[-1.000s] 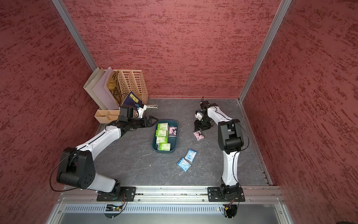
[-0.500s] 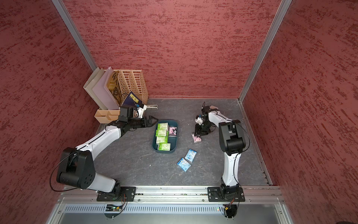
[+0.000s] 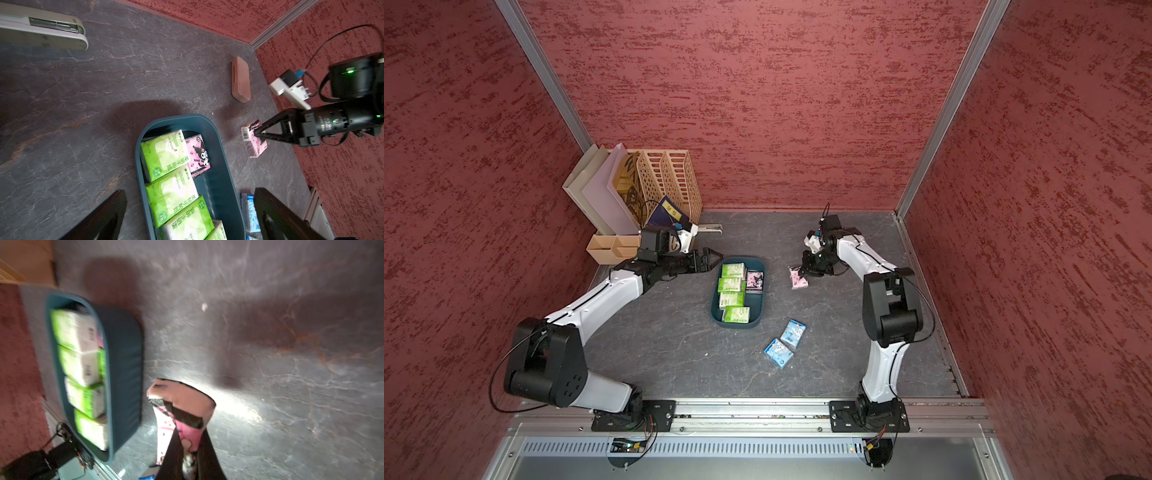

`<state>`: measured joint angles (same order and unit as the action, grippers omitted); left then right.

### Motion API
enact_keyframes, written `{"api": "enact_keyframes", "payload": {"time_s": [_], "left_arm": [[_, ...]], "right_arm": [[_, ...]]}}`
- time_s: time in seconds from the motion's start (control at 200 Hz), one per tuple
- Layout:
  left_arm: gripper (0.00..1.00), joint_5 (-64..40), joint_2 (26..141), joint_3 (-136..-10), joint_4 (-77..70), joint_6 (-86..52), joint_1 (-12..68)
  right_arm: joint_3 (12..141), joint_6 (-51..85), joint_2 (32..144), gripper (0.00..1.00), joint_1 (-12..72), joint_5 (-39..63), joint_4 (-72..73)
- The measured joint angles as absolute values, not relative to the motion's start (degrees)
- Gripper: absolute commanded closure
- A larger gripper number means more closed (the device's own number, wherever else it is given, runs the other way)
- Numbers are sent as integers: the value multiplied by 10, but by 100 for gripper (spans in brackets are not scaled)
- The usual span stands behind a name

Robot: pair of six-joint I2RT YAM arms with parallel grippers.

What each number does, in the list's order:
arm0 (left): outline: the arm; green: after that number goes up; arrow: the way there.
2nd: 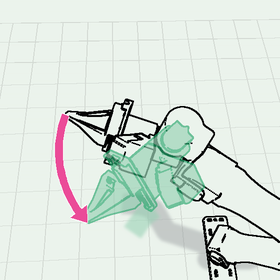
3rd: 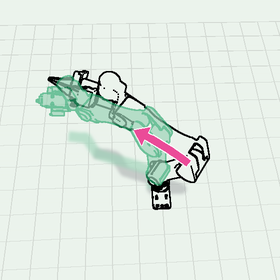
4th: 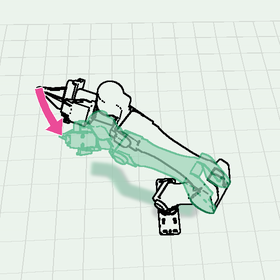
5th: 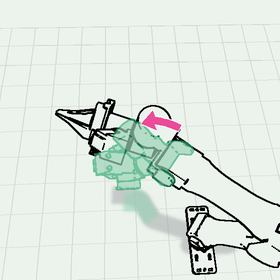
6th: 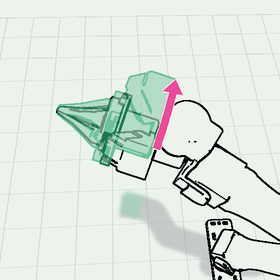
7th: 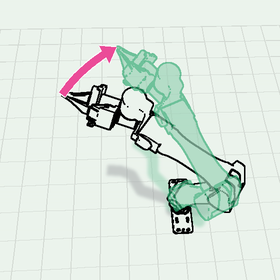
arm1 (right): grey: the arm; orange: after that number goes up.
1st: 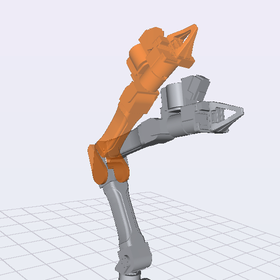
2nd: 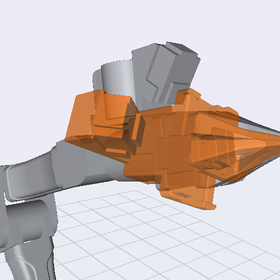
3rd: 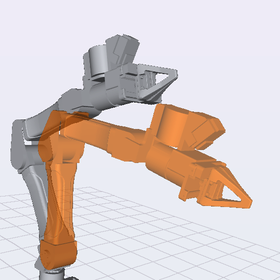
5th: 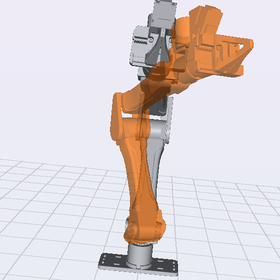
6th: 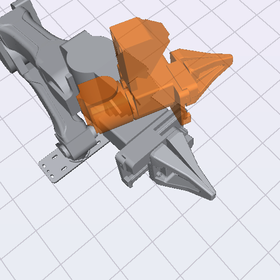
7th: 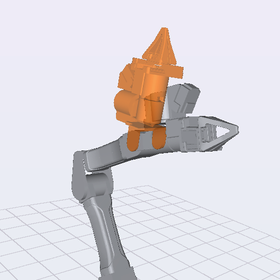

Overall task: Put the pocket tissues into the storage box
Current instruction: Pick up the pocket tissues from the center of the board, then place the pocket tissues in the storage box.

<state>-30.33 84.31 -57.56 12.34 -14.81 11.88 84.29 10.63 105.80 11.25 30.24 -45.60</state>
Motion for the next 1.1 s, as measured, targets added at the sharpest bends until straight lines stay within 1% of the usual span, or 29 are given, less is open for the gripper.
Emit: {"api": "enact_keyframes", "payload": {"time_s": [0.1, 0.195, 0.301, 0.411, 0.556, 0.756, 0.867, 0.957, 1.102], "left_arm": [[0, -296, 843, -571, 116, -156, 120], [0, -292, 843, -569, 107, -162, 121], [0, -285, 843, -568, 98, -165, 122], [0, -281, 843, -568, 98, -167, 122], [0, -279, 843, -564, 98, -166, 122], [0, -279, 843, -559, 100, -161, 118], [0, -280, 843, -559, 100, -160, 116], [0, -280, 843, -559, 100, -160, 115], [0, -280, 843, -555, 100, -160, 113]], "right_arm": [[853, 169, 1024, 100, 145, 311, -402], [871, 224, 1025, 100, 195, 309, -356], [901, 279, 1057, 100, 250, 292, -327], [936, 316, 1109, 100, 291, 260, -323], [954, 340, 1161, 100, 307, 208, -333], [954, 350, 1173, 100, 310, 151, -363], [959, 353, 1173, 85, 310, 135, -367], [969, 355, 1178, 70, 312, 130, -371], [988, 354, 1191, 65, 317, 124, -378]]}}
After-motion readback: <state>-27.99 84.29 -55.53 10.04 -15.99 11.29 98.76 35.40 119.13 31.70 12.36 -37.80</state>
